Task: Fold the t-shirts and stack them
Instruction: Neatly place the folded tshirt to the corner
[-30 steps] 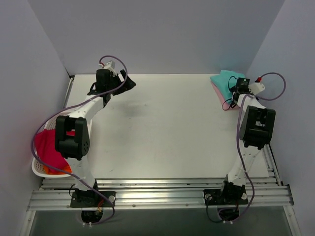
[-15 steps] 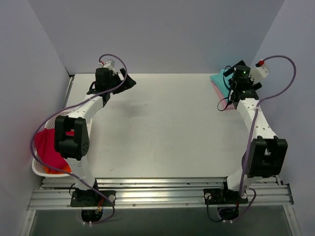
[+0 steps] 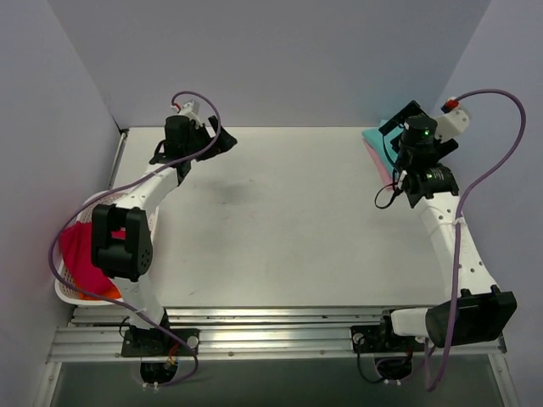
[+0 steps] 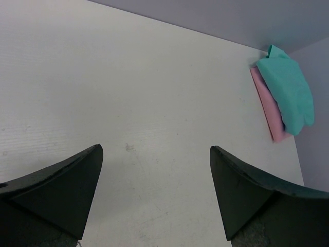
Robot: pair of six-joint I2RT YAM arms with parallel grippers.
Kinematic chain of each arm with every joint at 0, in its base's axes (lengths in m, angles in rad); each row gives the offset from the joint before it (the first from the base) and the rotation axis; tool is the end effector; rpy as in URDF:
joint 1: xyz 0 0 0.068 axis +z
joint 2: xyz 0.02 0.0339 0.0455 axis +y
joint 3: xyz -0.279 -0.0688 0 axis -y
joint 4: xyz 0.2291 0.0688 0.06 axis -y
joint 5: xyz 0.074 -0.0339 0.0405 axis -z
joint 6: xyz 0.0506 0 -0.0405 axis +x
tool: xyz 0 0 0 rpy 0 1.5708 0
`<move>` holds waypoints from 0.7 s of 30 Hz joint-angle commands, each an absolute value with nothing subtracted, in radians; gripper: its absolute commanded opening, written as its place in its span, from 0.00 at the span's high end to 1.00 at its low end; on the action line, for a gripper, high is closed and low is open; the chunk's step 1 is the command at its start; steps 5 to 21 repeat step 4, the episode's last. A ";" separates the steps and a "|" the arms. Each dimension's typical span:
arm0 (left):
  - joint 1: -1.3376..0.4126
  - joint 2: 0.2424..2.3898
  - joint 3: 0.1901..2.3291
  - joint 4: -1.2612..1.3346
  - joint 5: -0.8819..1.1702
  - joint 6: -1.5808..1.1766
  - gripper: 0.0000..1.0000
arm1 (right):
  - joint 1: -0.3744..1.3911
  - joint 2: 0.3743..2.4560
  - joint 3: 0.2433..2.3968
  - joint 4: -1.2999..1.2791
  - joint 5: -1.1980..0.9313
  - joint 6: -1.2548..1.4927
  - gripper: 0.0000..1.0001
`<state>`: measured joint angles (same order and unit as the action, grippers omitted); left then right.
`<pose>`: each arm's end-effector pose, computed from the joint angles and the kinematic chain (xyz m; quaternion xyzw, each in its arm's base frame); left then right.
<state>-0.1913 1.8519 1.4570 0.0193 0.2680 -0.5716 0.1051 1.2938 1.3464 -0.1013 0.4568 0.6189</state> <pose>0.4355 -0.0980 0.3037 -0.0810 0.8187 -0.3101 0.4764 0.2894 0.0081 0.4480 0.3302 0.6425 0.0846 0.6863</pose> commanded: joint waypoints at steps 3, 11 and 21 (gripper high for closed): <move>-0.219 1.753 1.473 0.017 0.229 -0.543 0.06 | 0.104 1.308 1.367 -0.155 0.454 0.574 0.05; -0.222 1.734 1.471 0.014 0.206 -0.537 0.06 | 0.107 1.313 1.371 -0.156 0.460 0.578 0.05; -0.222 1.734 1.471 0.014 0.206 -0.537 0.06 | 0.107 1.313 1.371 -0.156 0.460 0.578 0.05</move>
